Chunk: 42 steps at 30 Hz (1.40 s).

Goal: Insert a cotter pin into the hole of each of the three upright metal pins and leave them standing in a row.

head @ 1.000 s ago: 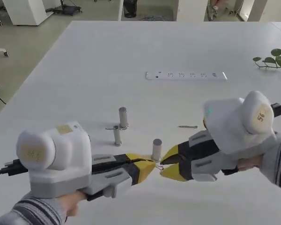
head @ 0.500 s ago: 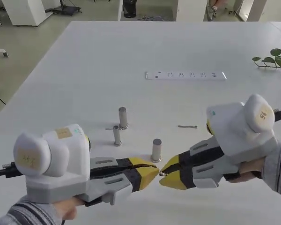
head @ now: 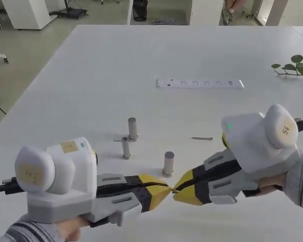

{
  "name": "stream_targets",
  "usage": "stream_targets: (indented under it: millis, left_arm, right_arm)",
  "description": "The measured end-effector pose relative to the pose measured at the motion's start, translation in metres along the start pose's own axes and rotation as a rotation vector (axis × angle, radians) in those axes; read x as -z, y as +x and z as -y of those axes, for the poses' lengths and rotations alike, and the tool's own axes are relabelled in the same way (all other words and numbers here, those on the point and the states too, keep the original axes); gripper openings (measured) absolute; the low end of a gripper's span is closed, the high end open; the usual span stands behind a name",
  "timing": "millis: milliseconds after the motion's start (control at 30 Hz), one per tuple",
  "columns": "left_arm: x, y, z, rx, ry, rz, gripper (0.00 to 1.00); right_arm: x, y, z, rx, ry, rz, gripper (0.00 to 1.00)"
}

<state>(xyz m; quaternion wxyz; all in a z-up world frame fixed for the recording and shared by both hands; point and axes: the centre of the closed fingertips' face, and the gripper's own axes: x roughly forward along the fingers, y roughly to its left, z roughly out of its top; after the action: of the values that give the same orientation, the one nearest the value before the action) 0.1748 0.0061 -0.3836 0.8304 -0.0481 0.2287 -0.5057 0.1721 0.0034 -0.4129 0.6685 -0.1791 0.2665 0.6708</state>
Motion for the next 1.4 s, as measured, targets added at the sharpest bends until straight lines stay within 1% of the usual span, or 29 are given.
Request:
stream_targets:
  millis: [67,167,500,567,667,733,800,867,933,1000,1033,1067,1100,1133,1267,1400]
  left_arm:
    - [0.000,0.000,-0.001,-0.003,-0.001,-0.001,0.00]
    - [-0.001,0.000,-0.002,-0.013,-0.001,0.001,0.00]
    - [0.000,0.001,-0.002,-0.015,-0.003,0.001,0.00]
    - [0.000,0.002,-0.002,-0.015,0.002,-0.001,0.00]
    - [-0.002,0.003,-0.003,-0.023,0.011,0.007,0.00]
    - [-0.005,0.005,-0.006,-0.041,0.034,0.017,0.00]
    - [-0.005,0.008,-0.007,-0.051,0.055,0.005,0.00]
    - [-0.005,0.010,-0.008,-0.058,0.063,0.002,0.01]
    - [-0.005,0.010,-0.011,-0.068,0.072,0.000,0.02]
    - [-0.007,0.011,-0.014,-0.086,0.072,0.011,0.06]
    - [-0.008,0.011,-0.016,-0.095,0.072,0.015,0.10]
    - [-0.010,0.011,-0.020,-0.115,0.078,0.022,0.13]
    - [-0.011,0.011,-0.022,-0.126,0.083,0.027,0.15]
    - [-0.011,0.011,-0.023,-0.133,0.081,0.029,0.16]
    - [-0.012,0.011,-0.032,-0.172,0.082,0.041,0.21]
    - [-0.009,0.011,-0.041,-0.216,0.086,0.035,0.25]
  right_arm:
    - [-0.001,-0.001,0.001,0.006,-0.019,-0.005,0.00]
    - [-0.003,-0.003,0.004,0.028,-0.079,-0.022,0.00]
    - [-0.001,-0.004,0.005,0.035,-0.150,-0.072,0.00]
    - [0.000,-0.004,0.005,0.036,-0.177,-0.090,0.00]
    - [0.001,-0.005,0.006,0.044,-0.218,-0.108,0.00]
    - [0.002,-0.005,0.008,0.048,-0.226,-0.115,0.00]
    - [0.004,-0.005,0.011,0.059,-0.239,-0.133,0.00]
    - [0.006,-0.006,0.012,0.061,-0.249,-0.149,0.00]
    - [0.010,-0.007,0.016,0.069,-0.271,-0.184,0.00]
    - [0.014,-0.008,0.018,0.078,-0.275,-0.202,0.00]
    - [0.015,-0.008,0.019,0.078,-0.273,-0.208,0.00]
    - [0.018,-0.009,0.022,0.083,-0.268,-0.224,0.00]
    - [0.020,-0.010,0.025,0.097,-0.263,-0.239,0.00]
    - [0.023,-0.012,0.029,0.108,-0.267,-0.259,0.00]
    - [0.029,-0.014,0.038,0.136,-0.249,-0.285,0.00]
    - [0.033,-0.017,0.047,0.161,-0.247,-0.313,0.00]
